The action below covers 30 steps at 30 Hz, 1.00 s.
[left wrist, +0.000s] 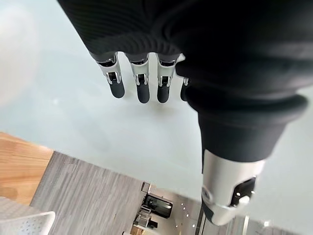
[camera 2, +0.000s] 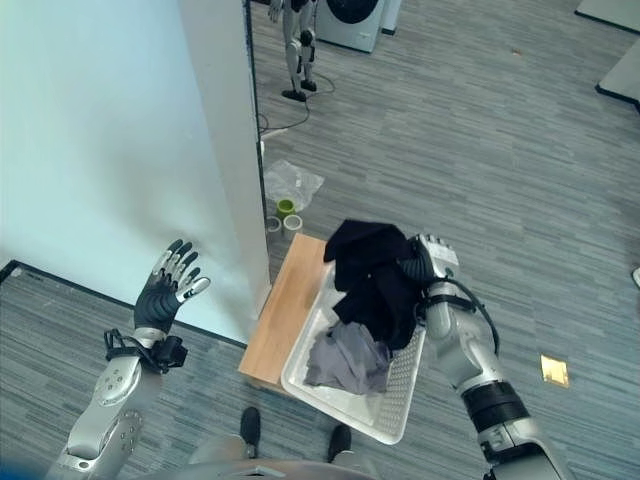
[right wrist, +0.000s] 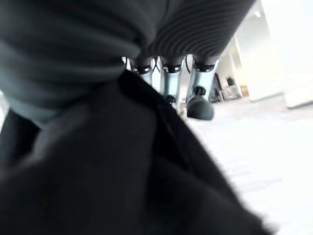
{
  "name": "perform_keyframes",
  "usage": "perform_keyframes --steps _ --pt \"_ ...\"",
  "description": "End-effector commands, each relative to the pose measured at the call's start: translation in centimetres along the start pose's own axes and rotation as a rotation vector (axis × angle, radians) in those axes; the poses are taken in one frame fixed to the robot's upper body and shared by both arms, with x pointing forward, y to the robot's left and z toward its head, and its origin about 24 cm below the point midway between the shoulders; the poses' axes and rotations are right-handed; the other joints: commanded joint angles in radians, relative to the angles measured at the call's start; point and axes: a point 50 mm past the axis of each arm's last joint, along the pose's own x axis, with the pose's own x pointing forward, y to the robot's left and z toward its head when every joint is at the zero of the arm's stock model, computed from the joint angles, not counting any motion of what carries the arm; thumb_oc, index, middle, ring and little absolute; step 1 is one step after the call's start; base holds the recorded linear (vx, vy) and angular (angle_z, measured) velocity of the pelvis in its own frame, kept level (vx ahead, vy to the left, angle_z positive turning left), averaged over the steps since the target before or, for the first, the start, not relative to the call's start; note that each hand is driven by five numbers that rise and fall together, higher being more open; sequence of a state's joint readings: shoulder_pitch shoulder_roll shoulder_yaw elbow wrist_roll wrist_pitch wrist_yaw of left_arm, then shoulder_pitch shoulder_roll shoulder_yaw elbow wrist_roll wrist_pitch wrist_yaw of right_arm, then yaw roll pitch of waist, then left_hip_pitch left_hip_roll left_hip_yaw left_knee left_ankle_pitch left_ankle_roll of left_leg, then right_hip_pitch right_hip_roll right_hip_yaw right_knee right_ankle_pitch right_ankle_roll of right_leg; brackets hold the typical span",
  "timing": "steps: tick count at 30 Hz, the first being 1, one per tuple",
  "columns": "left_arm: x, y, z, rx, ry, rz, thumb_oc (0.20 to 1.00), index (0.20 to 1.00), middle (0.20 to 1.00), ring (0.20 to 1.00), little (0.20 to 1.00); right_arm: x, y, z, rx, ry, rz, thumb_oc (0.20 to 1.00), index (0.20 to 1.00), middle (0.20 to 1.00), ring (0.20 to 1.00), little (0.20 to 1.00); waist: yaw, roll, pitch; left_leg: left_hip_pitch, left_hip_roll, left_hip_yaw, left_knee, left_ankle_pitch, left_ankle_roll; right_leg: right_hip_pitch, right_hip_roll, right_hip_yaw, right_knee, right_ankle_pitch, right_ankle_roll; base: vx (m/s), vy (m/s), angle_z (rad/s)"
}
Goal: Pick up bed clothes into laundry basket.
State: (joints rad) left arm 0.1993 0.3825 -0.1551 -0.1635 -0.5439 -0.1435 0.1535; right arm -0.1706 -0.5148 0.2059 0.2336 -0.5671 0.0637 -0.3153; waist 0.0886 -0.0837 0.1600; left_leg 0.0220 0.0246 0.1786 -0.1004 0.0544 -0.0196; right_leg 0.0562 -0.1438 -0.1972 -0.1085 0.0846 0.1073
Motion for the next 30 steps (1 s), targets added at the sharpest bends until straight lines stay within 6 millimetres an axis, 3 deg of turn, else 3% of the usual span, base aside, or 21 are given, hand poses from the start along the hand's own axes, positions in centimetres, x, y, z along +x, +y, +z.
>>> perform_keyframes --steps 1,7,15,16,17,20,25,28,30 --pt "0.9 -2.0 1.2 -0.035 -0.096 -0.057 1.0 1.0 1.0 1.0 1.0 2.0 -5.0 1.7 0.004 -0.111 -0.192 0.2 0.2 0.2 0.2 0.2 -0.013 0.033 -0.04 0.057 0.047 -0.044 0.013 -0.092 -0.043 0.06 -0.012 -0.053 0.025 -0.107 0.031 0.03 -0.017 -0.08" --pt "1.0 -2.5 1.0 -0.036 -0.088 -0.078 1.0 1.0 1.0 1.0 1.0 1.7 -3.9 2.1 0.038 -0.121 -0.154 0.2 0.2 0.2 0.2 0.2 -0.025 0.041 -0.038 0.066 0.049 -0.037 0.013 -0.095 -0.044 0.065 -0.011 -0.049 0.024 -0.111 0.03 0.01 -0.004 -0.01" --pt "0.9 -3.3 0.0 -0.038 -0.04 -0.149 1.0 1.0 1.0 1.0 1.0 1.0 3.1 -0.3 0.03 0.052 0.098 0.2 0.2 0.2 0.2 0.2 -0.021 0.064 -0.026 0.062 0.048 -0.028 0.013 -0.093 -0.046 0.055 -0.014 -0.046 0.021 -0.108 0.031 0.01 -0.002 -0.02" --pt "0.9 -3.3 0.0 -0.039 -0.039 -0.155 1.0 1.0 1.0 1.0 1.0 0.9 3.9 -0.7 0.02 0.083 0.128 0.567 0.567 0.567 0.567 0.567 -0.019 0.065 -0.025 0.059 0.048 -0.028 0.013 -0.092 -0.046 0.053 -0.014 -0.047 0.021 -0.108 0.031 0.0 0.0 0.0" --pt "0.9 -3.4 0.1 -0.045 -0.04 -0.162 1.0 1.0 1.0 1.0 1.0 0.9 4.6 -1.2 0.005 0.117 0.152 1.0 1.0 1.0 1.0 1.0 -0.016 0.067 -0.023 0.056 0.047 -0.03 0.013 -0.092 -0.047 0.051 -0.015 -0.048 0.021 -0.107 0.031 0.0 0.0 0.0" --pt "0.8 -3.2 0.3 -0.043 -0.042 -0.16 1.0 1.0 1.0 1.0 1.0 1.2 4.8 -1.4 0.039 0.164 0.155 1.0 1.0 1.0 1.0 1.0 -0.009 0.073 -0.021 0.053 0.047 -0.033 0.013 -0.091 -0.048 0.049 -0.016 -0.05 0.021 -0.107 0.032 0.0 0.0 0.0" --pt "1.3 -2.7 0.4 -0.013 -0.05 -0.127 1.0 1.0 1.0 1.0 1.0 2.0 1.7 0.8 0.266 0.082 0.004 1.0 1.0 1.0 1.0 1.0 -0.027 0.074 -0.019 0.057 0.049 -0.014 0.013 -0.095 -0.042 0.04 -0.021 -0.039 0.021 -0.099 0.04 -0.02 0.038 -0.03" --pt "1.3 -2.8 0.2 -0.005 -0.047 -0.121 1.0 1.0 1.0 1.0 1.0 1.3 0.4 1.5 0.384 0.045 -0.063 1.0 1.0 1.0 1.0 1.0 -0.037 0.071 -0.022 0.06 0.05 0.003 0.013 -0.1 -0.038 0.032 -0.025 -0.027 0.021 -0.092 0.047 -0.02 0.057 -0.17" --pt "1.4 -3.3 0.0 -0.009 -0.04 -0.134 1.0 1.0 1.0 1.0 1.0 -0.2 -1.1 2.2 0.487 -0.012 -0.142 1.0 1.0 1.0 1.0 1.0 -0.067 0.063 -0.018 0.06 0.05 0.018 0.013 -0.105 -0.032 0.017 -0.028 -0.012 0.021 -0.083 0.054 -0.03 0.07 -0.09"
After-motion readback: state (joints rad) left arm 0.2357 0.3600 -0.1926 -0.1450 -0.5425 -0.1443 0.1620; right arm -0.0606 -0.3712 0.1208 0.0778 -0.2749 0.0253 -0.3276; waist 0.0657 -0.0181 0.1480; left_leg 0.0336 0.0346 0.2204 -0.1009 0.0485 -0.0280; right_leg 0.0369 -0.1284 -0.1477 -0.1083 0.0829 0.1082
